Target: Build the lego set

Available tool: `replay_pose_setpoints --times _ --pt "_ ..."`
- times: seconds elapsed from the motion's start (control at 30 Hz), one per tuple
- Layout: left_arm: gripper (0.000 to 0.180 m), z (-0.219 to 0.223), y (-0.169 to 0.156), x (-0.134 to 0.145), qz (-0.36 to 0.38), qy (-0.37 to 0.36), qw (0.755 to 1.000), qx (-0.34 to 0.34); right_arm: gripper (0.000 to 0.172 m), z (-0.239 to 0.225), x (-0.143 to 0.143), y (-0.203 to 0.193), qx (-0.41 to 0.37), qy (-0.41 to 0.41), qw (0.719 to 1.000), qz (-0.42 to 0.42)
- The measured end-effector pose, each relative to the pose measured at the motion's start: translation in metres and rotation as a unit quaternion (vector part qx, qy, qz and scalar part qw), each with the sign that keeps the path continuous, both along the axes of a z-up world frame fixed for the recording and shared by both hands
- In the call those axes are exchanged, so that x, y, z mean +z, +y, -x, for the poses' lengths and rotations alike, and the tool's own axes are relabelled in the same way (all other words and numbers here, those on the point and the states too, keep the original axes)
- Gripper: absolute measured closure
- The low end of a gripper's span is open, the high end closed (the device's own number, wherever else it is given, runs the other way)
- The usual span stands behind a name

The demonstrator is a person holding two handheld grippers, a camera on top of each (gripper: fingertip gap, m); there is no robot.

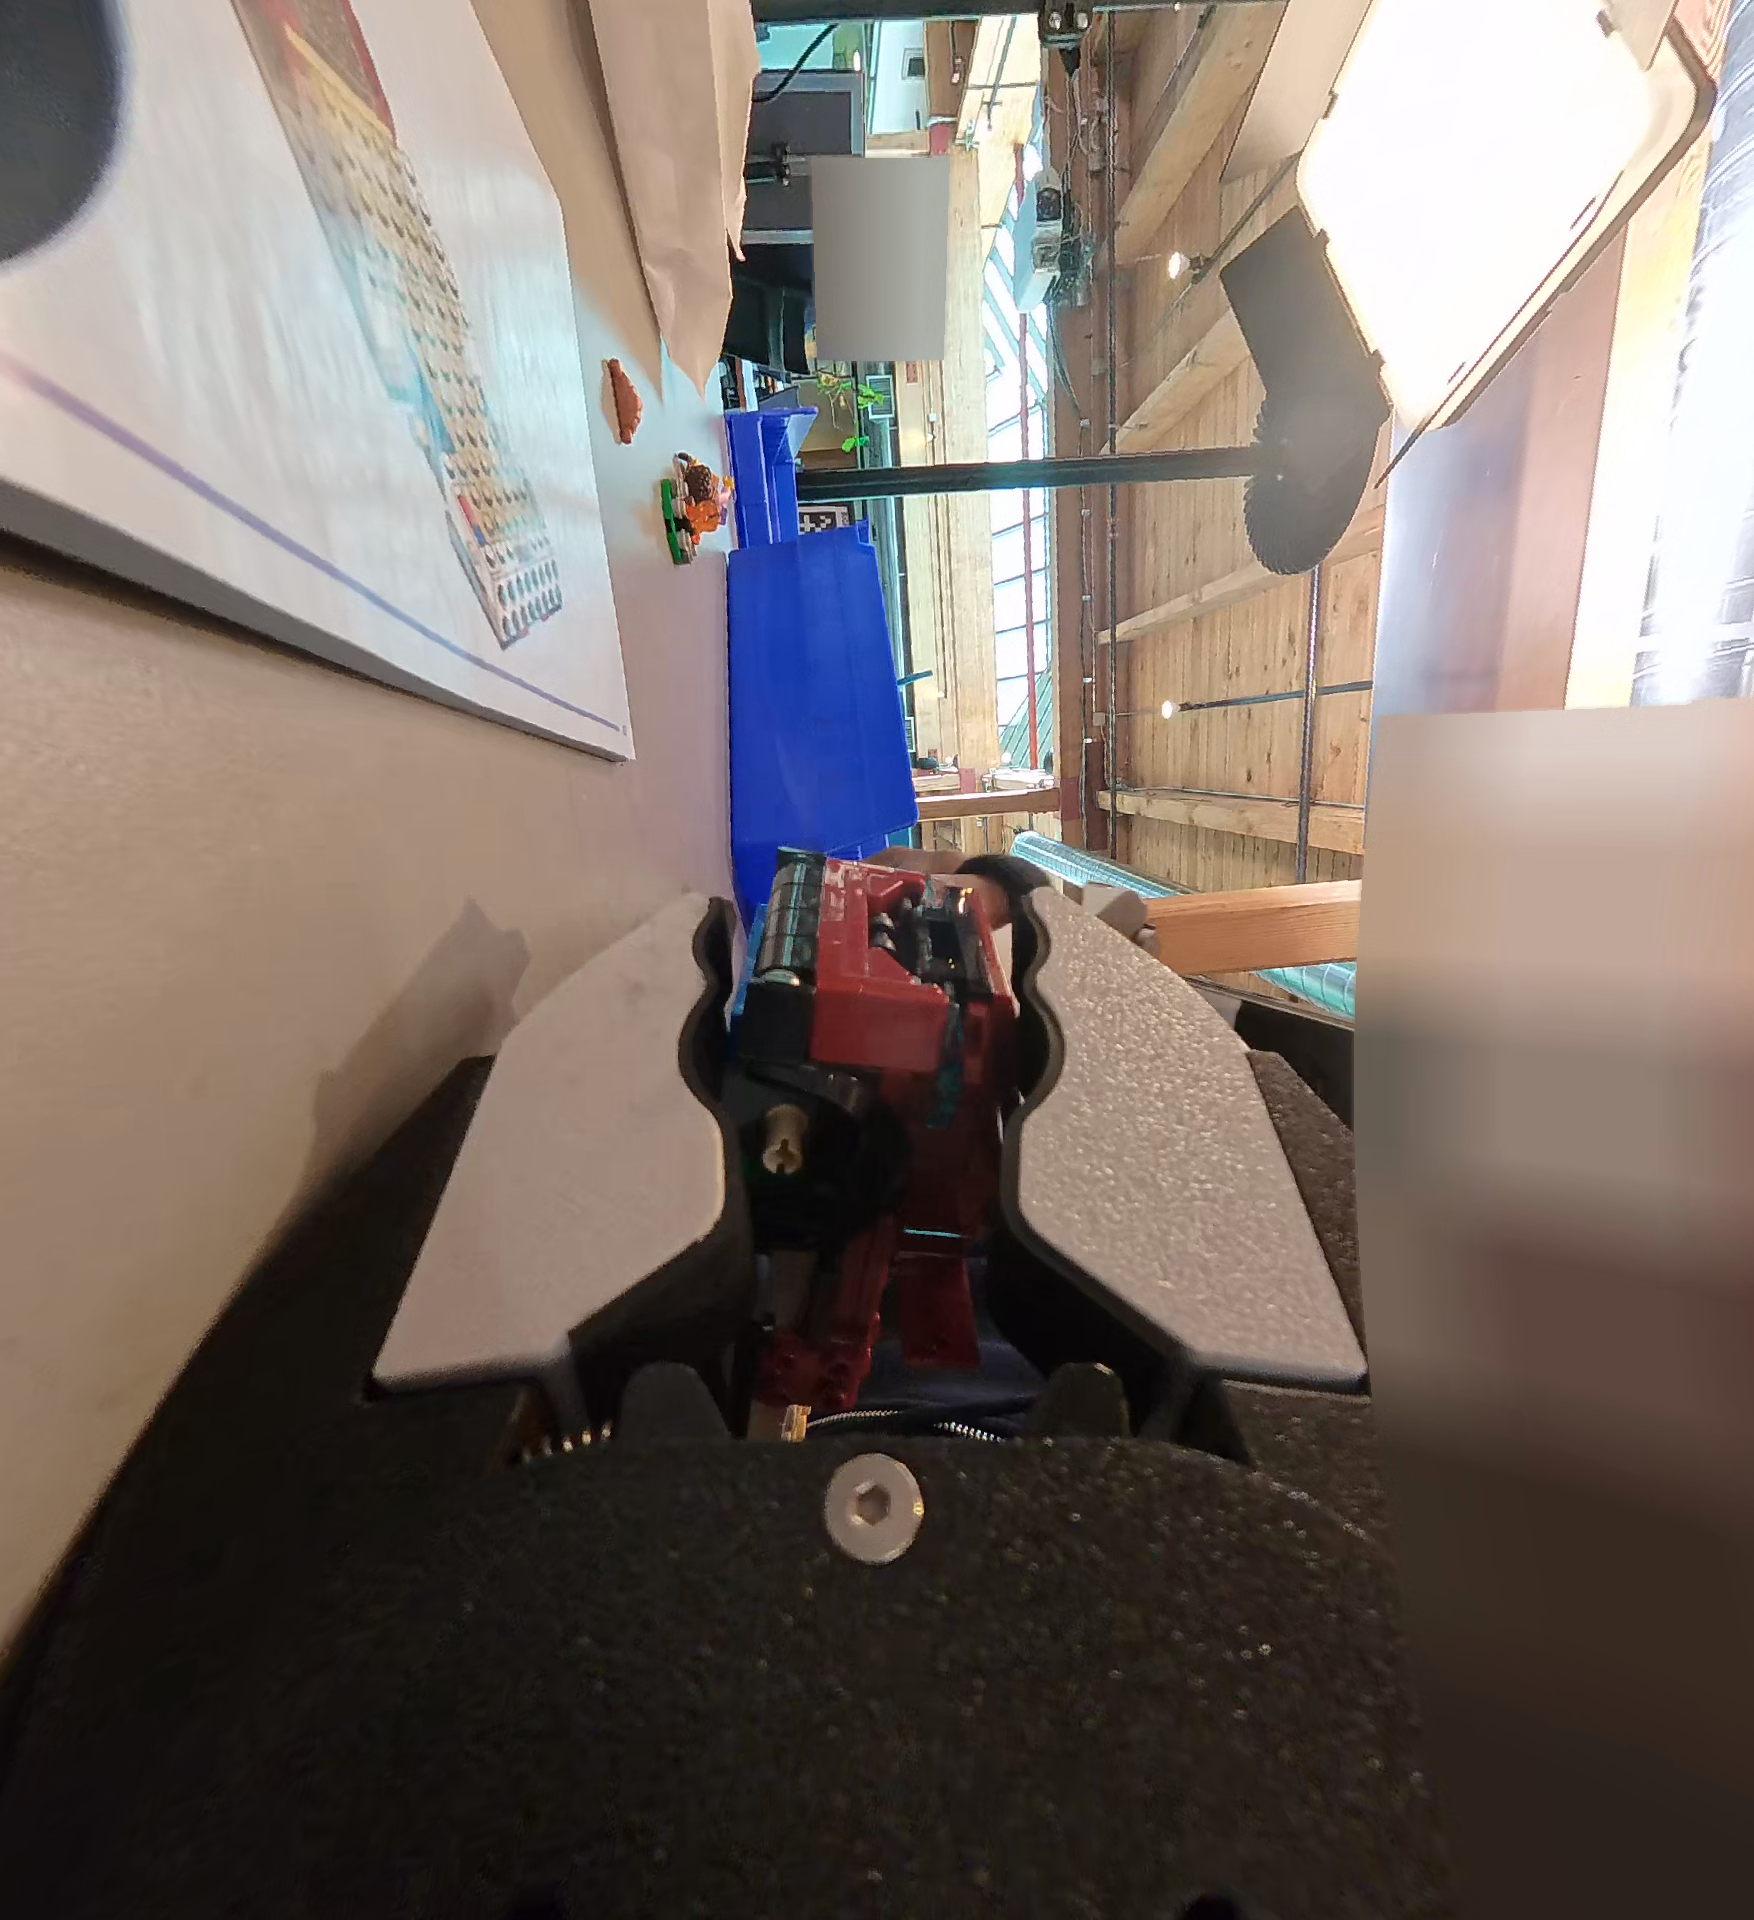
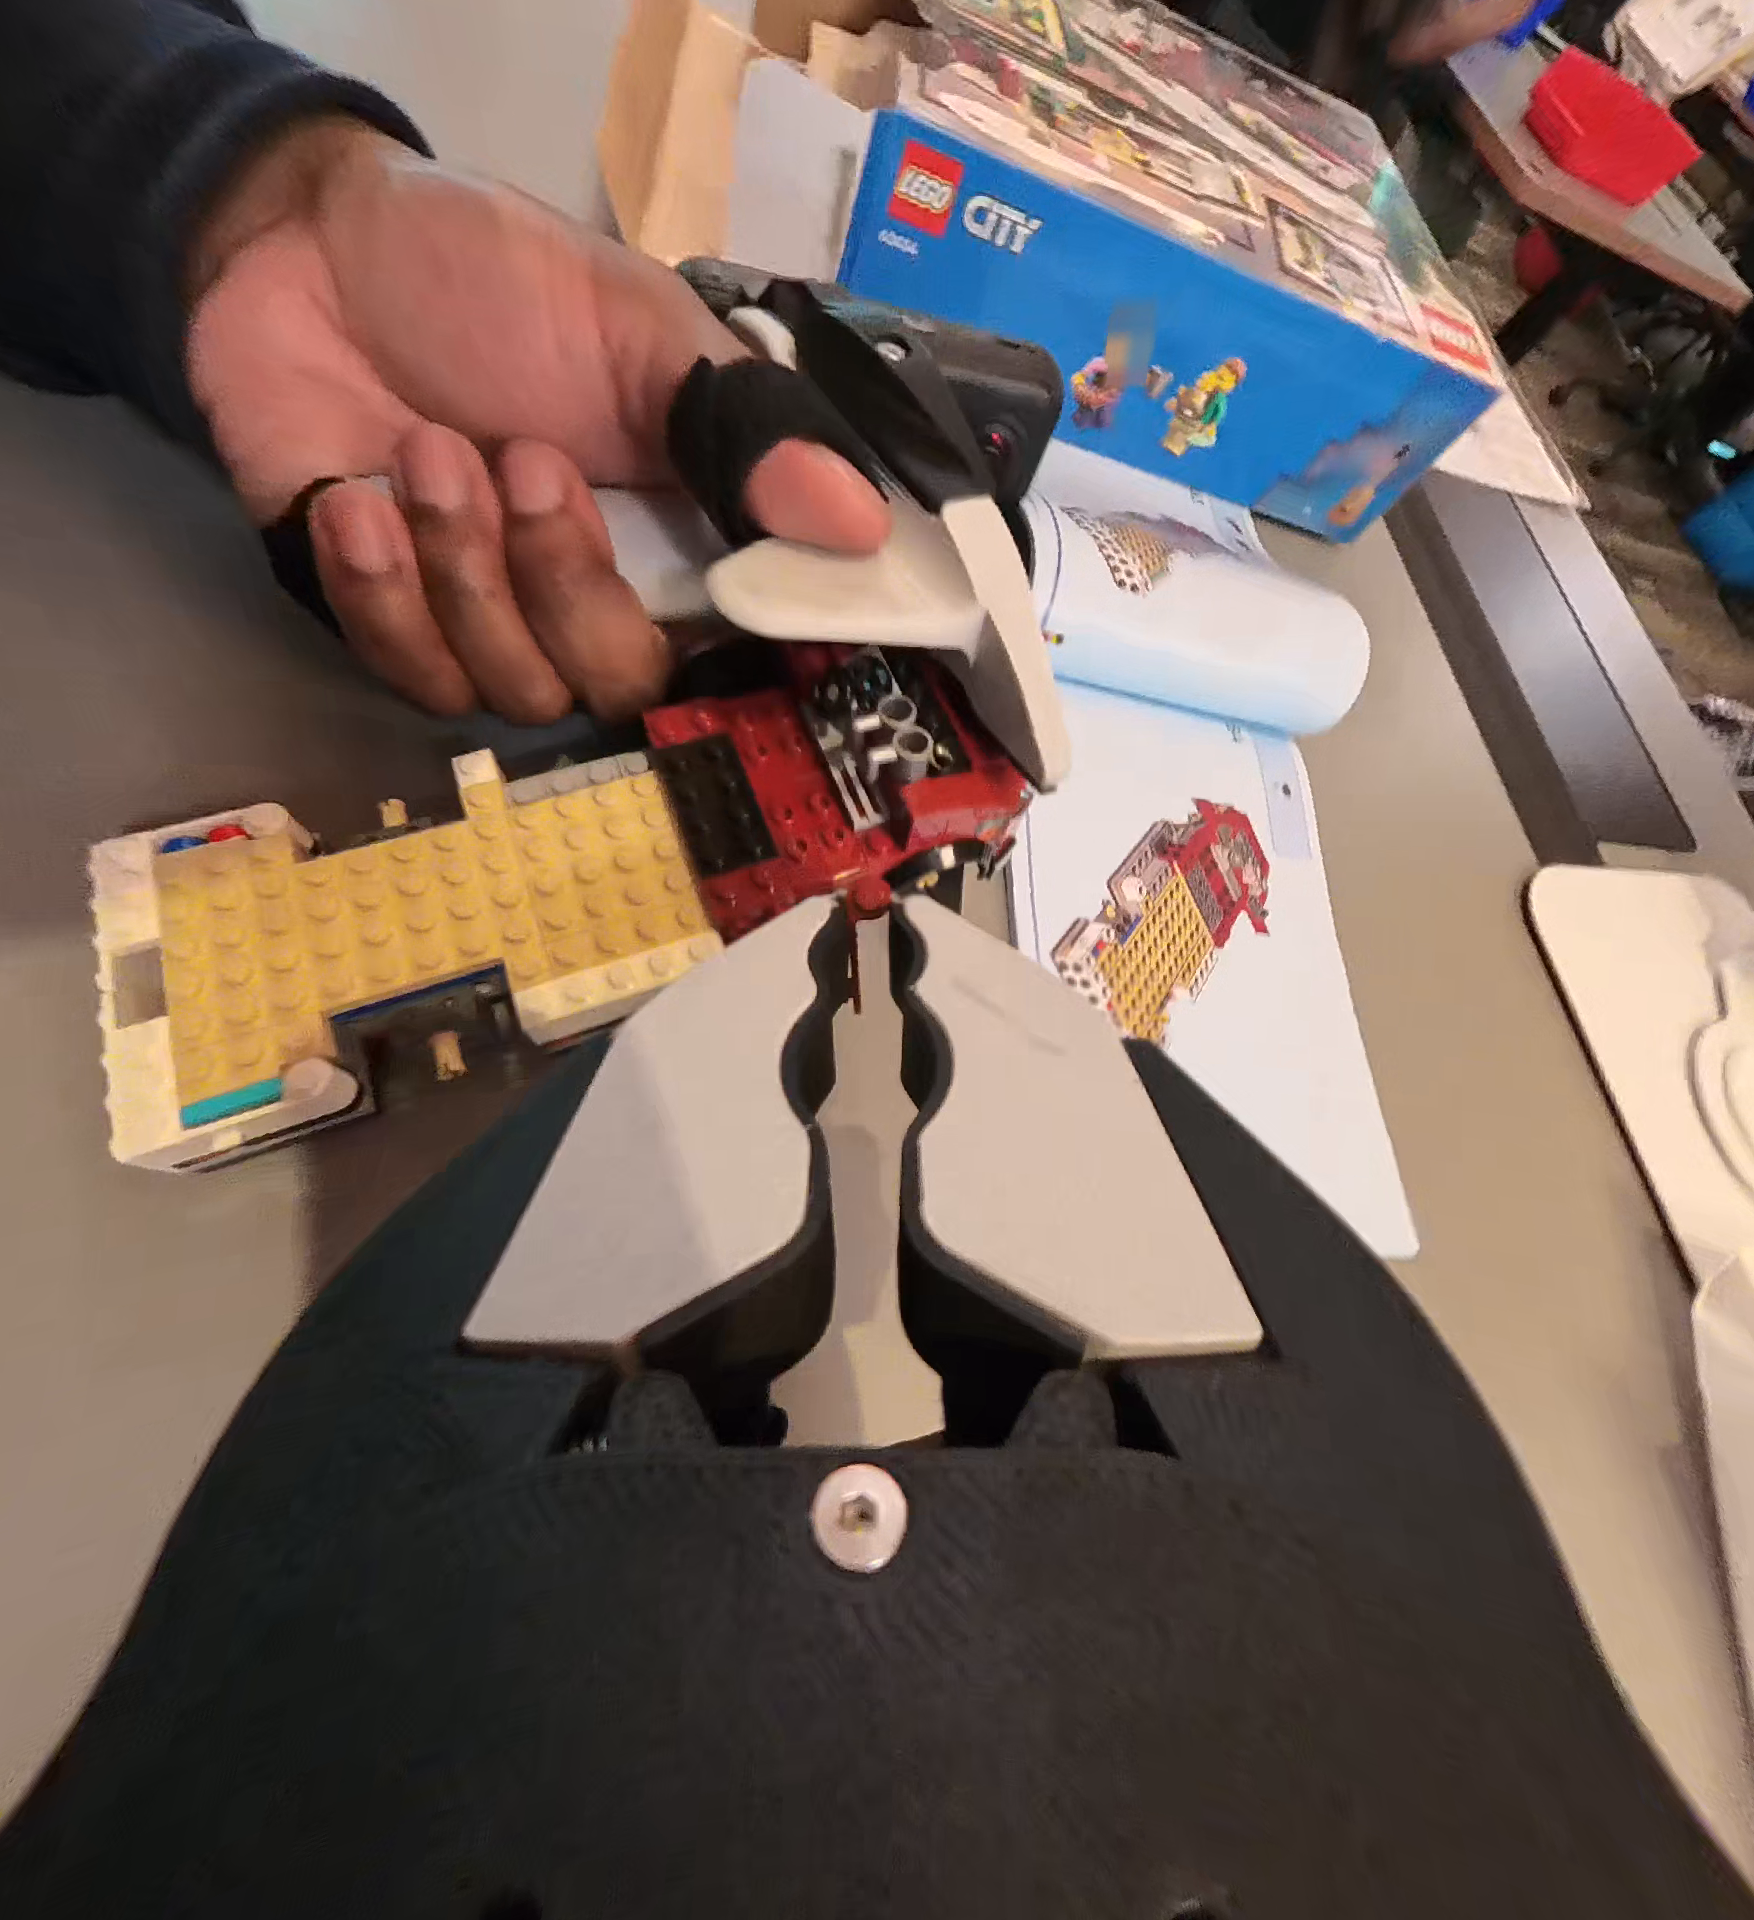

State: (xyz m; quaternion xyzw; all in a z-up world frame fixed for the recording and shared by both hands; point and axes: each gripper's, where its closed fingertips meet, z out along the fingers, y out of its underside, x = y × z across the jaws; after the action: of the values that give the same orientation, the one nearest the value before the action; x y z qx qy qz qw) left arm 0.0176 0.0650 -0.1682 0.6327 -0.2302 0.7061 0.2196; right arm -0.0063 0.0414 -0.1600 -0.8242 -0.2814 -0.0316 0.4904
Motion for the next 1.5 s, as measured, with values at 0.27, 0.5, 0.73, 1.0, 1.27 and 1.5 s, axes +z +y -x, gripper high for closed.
replay_pose_setpoints --times 0.27,0.5,0.73,1.0,1.27,1.5 --pt "0.128 0.000 0.000 0.000 -0.001 0.001 1.000 0.000 0.165 0.008 -0.005 0.013 0.036 -0.044 0.998 0.027" --pt "0.128 0.000 0.000 -0.001 -0.001 0.002 1.000 0.003 0.165 0.009 -0.008 0.015 0.037 -0.058 0.996 0.051" --pt "0.128 0.000 0.000 0.000 0.000 0.002 1.000 0.002 0.165 0.005 -0.007 0.016 0.024 -0.057 0.997 0.056" --pt "0.128 0.000 0.001 0.000 0.003 0.003 1.000 0.009 0.165 0.003 -0.007 0.018 0.001 -0.072 0.996 0.059" --pt "0.128 0.000 0.002 0.000 0.008 0.003 1.000 0.012 0.164 0.003 -0.007 0.019 -0.015 -0.069 0.996 0.046" --pt "0.128 0.000 0.003 0.001 0.009 0.002 1.000 0.014 0.164 0.002 -0.006 0.020 -0.030 -0.085 0.996 0.025"
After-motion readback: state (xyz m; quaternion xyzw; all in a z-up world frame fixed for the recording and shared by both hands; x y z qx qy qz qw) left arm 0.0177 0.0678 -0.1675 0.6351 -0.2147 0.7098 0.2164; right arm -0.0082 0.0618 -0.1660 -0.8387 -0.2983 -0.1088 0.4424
